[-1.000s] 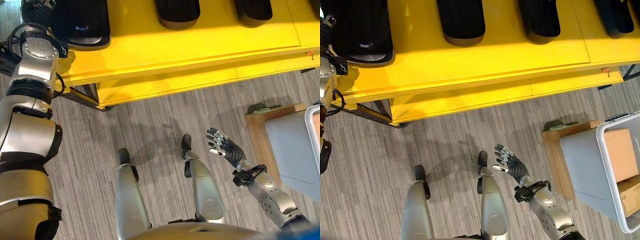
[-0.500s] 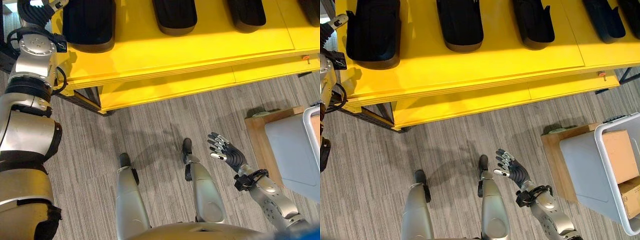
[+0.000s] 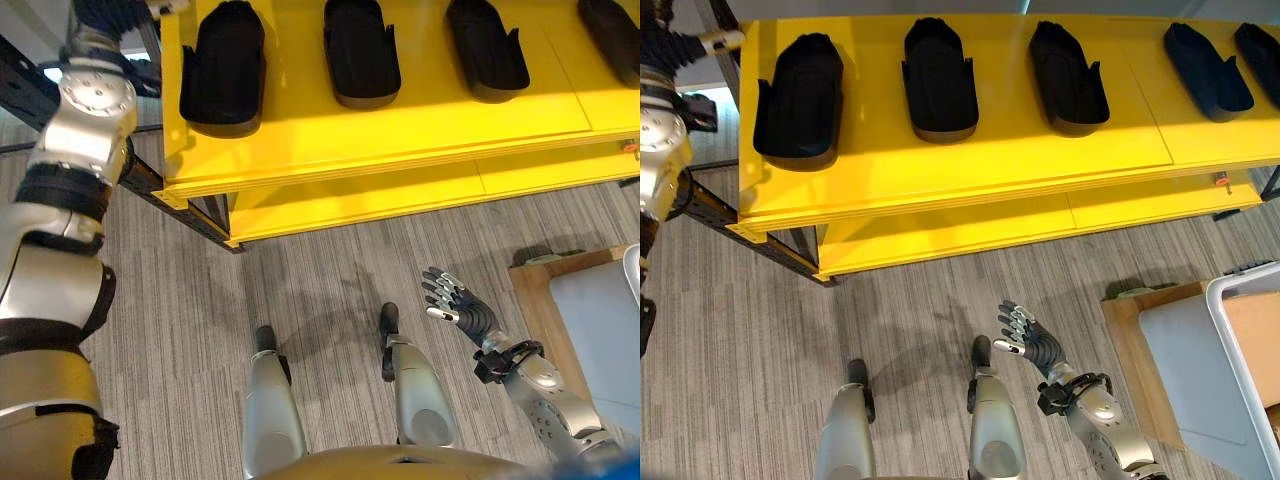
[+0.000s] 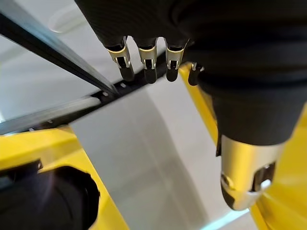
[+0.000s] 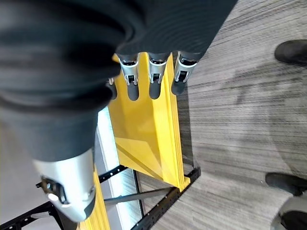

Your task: Move parts from the plastic box to the shelf.

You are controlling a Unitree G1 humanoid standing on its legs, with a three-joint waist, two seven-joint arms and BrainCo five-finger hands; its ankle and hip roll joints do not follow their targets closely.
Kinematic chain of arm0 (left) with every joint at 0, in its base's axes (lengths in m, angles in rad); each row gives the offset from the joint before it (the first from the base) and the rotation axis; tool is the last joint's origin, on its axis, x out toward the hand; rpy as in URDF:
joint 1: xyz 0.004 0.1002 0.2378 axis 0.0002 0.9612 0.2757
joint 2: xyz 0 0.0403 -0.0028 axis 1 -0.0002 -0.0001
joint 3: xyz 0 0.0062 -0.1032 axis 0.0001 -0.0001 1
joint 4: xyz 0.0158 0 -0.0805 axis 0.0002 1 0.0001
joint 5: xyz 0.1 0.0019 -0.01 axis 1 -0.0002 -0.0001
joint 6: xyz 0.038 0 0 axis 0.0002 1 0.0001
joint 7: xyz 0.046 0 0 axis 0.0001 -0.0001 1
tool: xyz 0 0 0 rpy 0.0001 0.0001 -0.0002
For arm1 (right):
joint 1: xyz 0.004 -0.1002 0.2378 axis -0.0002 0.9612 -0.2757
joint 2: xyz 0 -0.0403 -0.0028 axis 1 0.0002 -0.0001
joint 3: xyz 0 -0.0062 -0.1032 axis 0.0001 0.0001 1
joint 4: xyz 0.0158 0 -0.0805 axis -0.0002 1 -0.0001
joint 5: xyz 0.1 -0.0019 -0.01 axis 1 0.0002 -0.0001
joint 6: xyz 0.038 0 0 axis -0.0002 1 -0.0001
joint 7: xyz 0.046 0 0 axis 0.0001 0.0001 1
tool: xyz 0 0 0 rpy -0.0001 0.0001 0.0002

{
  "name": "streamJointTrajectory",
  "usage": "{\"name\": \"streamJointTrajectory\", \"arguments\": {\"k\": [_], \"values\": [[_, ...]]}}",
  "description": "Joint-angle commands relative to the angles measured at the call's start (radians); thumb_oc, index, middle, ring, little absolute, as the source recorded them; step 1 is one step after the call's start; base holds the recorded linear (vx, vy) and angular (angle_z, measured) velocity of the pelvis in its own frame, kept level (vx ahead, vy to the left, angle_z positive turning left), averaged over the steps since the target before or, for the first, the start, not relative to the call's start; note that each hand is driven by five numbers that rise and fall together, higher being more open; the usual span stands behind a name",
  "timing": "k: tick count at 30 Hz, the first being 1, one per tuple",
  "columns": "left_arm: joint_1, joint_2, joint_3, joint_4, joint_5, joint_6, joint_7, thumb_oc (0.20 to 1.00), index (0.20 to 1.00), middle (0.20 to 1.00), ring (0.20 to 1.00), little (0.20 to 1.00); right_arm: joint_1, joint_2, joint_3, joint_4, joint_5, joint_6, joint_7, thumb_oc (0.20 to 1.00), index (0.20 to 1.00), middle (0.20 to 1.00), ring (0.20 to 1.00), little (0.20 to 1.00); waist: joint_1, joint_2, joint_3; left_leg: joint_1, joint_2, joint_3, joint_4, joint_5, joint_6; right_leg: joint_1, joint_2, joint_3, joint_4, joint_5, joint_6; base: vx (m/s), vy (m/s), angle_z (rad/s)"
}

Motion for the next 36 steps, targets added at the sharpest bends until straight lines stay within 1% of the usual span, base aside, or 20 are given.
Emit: {"name": "streamJointTrajectory", "arguments": {"k": [1,3,5,6,7,11,13,14,15,16,17,18,19,20,24,28,31,33,34,36], "values": [[0.174,0.044,0.168,-0.159,0.085,-0.069,-0.027,1.0,1.0,1.0,1.0,1.0,0.034,-0.017,-0.052,-0.046,-0.029,-0.035,0.018,1.0,1.0,1.0,1.0,1.0,0.013,-0.009,-0.024,-0.022,0.031,-0.029,-0.046,0.082,-0.017,0.101,-0.035,0.004,0.053,-0.077,0.034,-0.01,-0.005,0.05],[0.215,0.042,0.198,-0.185,0.097,-0.068,-0.026,1.0,1.0,1.0,1.0,1.0,0.035,-0.018,-0.054,-0.049,-0.032,-0.034,0.02,1.0,1.0,1.0,1.0,1.0,0.012,-0.008,-0.023,-0.013,0.032,-0.026,-0.051,0.083,-0.017,0.108,-0.035,0.004,0.051,-0.076,0.034,0.0,0.0,0.03],[0.324,0.032,0.254,-0.256,0.186,-0.063,-0.036,1.0,1.0,1.0,1.0,1.0,0.039,-0.019,-0.065,-0.057,-0.04,-0.031,0.027,1.0,1.0,1.0,1.0,1.0,0.017,-0.009,-0.025,0.018,0.035,-0.02,-0.071,0.089,-0.02,0.131,-0.034,0.005,0.037,-0.074,0.035,0.01,0.003,0.06],[0.325,0.032,0.256,-0.257,0.186,-0.062,-0.036,1.0,1.0,1.0,1.0,1.0,0.039,-0.019,-0.065,-0.058,-0.04,-0.031,0.027,1.0,1.0,1.0,1.0,1.0,0.016,-0.009,-0.025,0.018,0.035,-0.02,-0.071,0.089,-0.02,0.131,-0.034,0.005,0.037,-0.074,0.035,0.03,0.003,-0.05],[0.391,0.027,0.284,-0.299,0.284,-0.051,-0.037,1.0,1.0,1.0,1.0,1.0,0.047,-0.017,-0.08,-0.068,-0.041,-0.032,0.035,1.0,1.0,1.0,1.0,1.0,0.019,-0.011,-0.028,0.035,0.038,-0.015,-0.084,0.094,-0.023,0.145,-0.033,0.003,0.027,-0.073,0.037,0.0,0.0,0.0],[0.52,-0.005,0.337,-0.36,0.386,-0.049,-0.06,1.0,1.0,1.0,1.0,1.0,0.051,-0.018,-0.099,-0.072,-0.047,-0.029,0.039,1.0,1.0,1.0,1.0,1.0,0.019,-0.009,-0.034,0.064,0.041,-0.006,-0.106,0.1,-0.024,0.167,-0.032,0.005,0.005,-0.069,0.037,0.0,0.0,0.0],[0.57,-0.01,0.357,-0.397,0.473,-0.042,-0.057,1.0,1.0,1.0,1.0,1.0,0.059,-0.016,-0.109,-0.08,-0.053,-0.028,0.04,1.0,1.0,1.0,1.0,1.0,0.019,-0.01,-0.039,0.071,0.042,-0.003,-0.109,0.1,-0.025,0.172,-0.035,0.007,0.003,-0.069,0.037,0.01,0.002,-0.02],[0.605,-0.007,0.354,-0.413,0.586,-0.035,-0.052,1.0,1.0,1.0,1.0,1.0,0.058,-0.012,-0.115,-0.081,-0.052,-0.03,0.042,1.0,1.0,1.0,1.0,1.0,0.018,-0.009,-0.043,0.076,0.044,0.0,-0.111,0.098,-0.026,0.173,-0.034,0.009,0.004,-0.071,0.037,0.01,0.006,-0.03],[0.606,-0.007,0.356,-0.414,0.587,-0.035,-0.052,1.0,1.0,1.0,1.0,1.0,0.058,-0.012,-0.115,-0.081,-0.052,-0.03,0.042,1.0,1.0,1.0,1.0,1.0,0.016,-0.009,-0.045,0.073,0.042,0.0,-0.115,0.104,-0.025,0.17,-0.035,0.009,0.001,-0.067,0.037,0.0,0.0,0.0],[0.663,-0.024,0.381,-0.45,0.604,-0.037,-0.075,1.0,1.0,1.0,1.0,1.0,0.065,-0.016,-0.128,-0.09,-0.051,-0.03,0.044,1.0,1.0,1.0,1.0,1.0,0.018,-0.007,-0.043,0.074,0.043,0.002,-0.108,0.095,-0.025,0.169,-0.033,0.013,0.008,-0.074,0.036,0.0,0.0,0.0],[0.691,-0.026,0.394,-0.467,0.634,-0.035,-0.079,1.0,1.0,1.0,1.0,1.0,0.068,-0.015,-0.134,-0.091,-0.052,-0.029,0.044,1.0,1.0,1.0,1.0,1.0,0.017,-0.007,-0.046,0.073,0.042,0.003,-0.111,0.1,-0.023,0.166,-0.034,0.013,0.008,-0.071,0.036,0.01,0.016,-0.07],[0.717,-0.029,0.397,-0.48,0.715,-0.03,-0.063,1.0,1.0,1.0,1.0,1.0,0.066,-0.013,-0.139,-0.093,-0.054,-0.03,0.044,1.0,1.0,1.0,1.0,1.0,0.018,-0.007,-0.042,0.073,0.043,0.005,-0.109,0.098,-0.023,0.161,-0.032,0.015,0.015,-0.073,0.036,0.0,0.006,-0.08],[0.721,-0.03,0.399,-0.482,0.717,-0.03,-0.063,1.0,1.0,1.0,1.0,1.0,0.066,-0.014,-0.138,-0.094,-0.054,-0.03,0.044,1.0,1.0,1.0,1.0,1.0,0.019,-0.006,-0.042,0.075,0.045,0.006,-0.106,0.092,-0.024,0.163,-0.031,0.016,0.018,-0.079,0.036,0.0,0.014,-0.07],[0.743,-0.033,0.39,-0.486,0.772,-0.031,-0.066,1.0,1.0,1.0,1.0,1.0,0.063,-0.02,-0.142,-0.098,-0.052,-0.031,0.04,1.0,1.0,1.0,1.0,1.0,0.017,-0.003,-0.04,0.074,0.048,0.008,-0.104,0.091,-0.024,0.156,-0.031,0.018,0.025,-0.081,0.035,0.0,0.016,-0.04],[0.749,-0.033,0.346,-0.466,0.865,-0.02,-0.066,1.0,1.0,1.0,1.0,1.0,0.063,-0.029,-0.151,-0.103,-0.05,-0.035,0.032,1.0,1.0,1.0,1.0,1.0,0.013,-0.004,-0.03,0.067,0.05,0.008,-0.102,0.092,-0.021,0.143,-0.028,0.024,0.032,-0.081,0.034,0.0,0.0,0.0],[0.753,-0.055,0.305,-0.443,0.903,-0.017,-0.087,1.0,1.0,1.0,1.0,1.0,0.062,-0.037,-0.159,-0.112,-0.053,-0.039,0.029,1.0,1.0,1.0,1.0,1.0,0.009,-0.007,-0.021,0.05,0.049,0.008,-0.098,0.1,-0.018,0.123,-0.031,0.028,0.039,-0.075,0.032,-0.01,0.009,-0.04],[0.722,-0.1,0.251,-0.381,0.922,-0.001,-0.098,1.0,1.0,1.0,1.0,1.0,0.061,-0.048,-0.158,-0.122,-0.054,-0.04,0.027,1.0,1.0,1.0,1.0,1.0,0.004,-0.01,-0.007,0.035,0.051,0.009,-0.08,0.09,-0.017,0.104,-0.03,0.034,0.057,-0.082,0.03,0.0,0.006,-0.02],[0.715,-0.109,0.244,-0.372,0.926,0.0,-0.096,1.0,1.0,1.0,1.0,1.0,0.061,-0.046,-0.157,-0.122,-0.054,-0.039,0.026,1.0,1.0,1.0,1.0,1.0,0.004,-0.011,-0.005,0.032,0.05,0.009,-0.079,0.091,-0.017,0.099,-0.029,0.035,0.06,-0.082,0.029,-0.03,0.023,-0.07],[0.684,-0.14,0.22,-0.311,0.913,0.012,-0.089,1.0,1.0,1.0,1.0,1.0,0.058,-0.05,-0.155,-0.122,-0.052,-0.039,0.022,1.0,1.0,1.0,1.0,1.0,0.001,-0.012,0.003,0.019,0.051,0.008,-0.069,0.091,-0.016,0.082,-0.028,0.04,0.071,-0.082,0.028,-0.03,0.026,-0.09],[0.67,-0.147,0.21,-0.291,0.917,0.019,-0.085,1.0,1.0,1.0,1.0,1.0,0.057,-0.052,-0.153,-0.125,-0.053,-0.038,0.021,1.0,1.0,1.0,1.0,1.0,-0.001,-0.014,0.007,0.012,0.052,0.007,-0.065,0.091,-0.015,0.076,-0.028,0.04,0.074,-0.081,0.027,-0.02,0.015,-0.02]]}}
